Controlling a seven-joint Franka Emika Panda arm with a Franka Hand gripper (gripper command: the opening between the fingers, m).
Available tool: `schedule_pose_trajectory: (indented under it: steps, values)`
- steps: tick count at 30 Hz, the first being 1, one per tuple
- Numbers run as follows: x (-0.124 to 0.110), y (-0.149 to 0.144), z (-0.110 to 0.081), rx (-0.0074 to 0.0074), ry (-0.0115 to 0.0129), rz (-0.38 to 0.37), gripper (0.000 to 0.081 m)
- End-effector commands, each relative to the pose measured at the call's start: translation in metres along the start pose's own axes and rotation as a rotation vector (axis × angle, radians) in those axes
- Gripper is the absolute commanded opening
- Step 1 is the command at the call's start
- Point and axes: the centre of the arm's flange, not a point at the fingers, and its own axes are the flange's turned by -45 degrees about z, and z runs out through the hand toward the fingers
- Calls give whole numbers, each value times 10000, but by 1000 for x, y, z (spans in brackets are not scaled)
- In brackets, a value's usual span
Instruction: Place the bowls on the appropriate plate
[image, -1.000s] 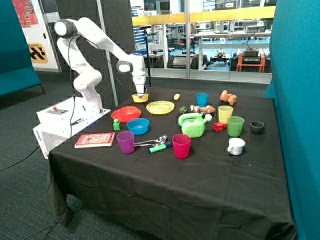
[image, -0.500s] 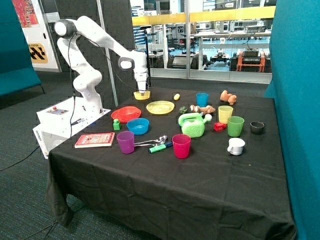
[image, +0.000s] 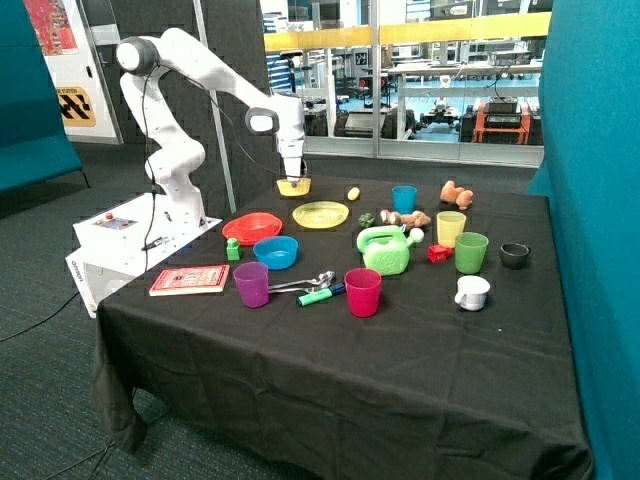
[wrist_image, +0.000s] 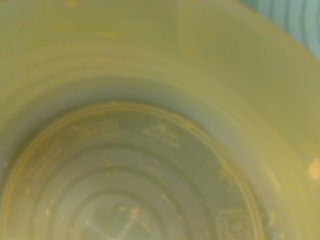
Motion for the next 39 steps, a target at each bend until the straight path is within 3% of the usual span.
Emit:
schedule_pose_trajectory:
  steps: [1,15,39]
  values:
    - [21,17,-9,-20,-37,322,0]
    - [36,69,-10,-22,-36,1478,0]
    - [57,127,6,-24,-34,2445,0]
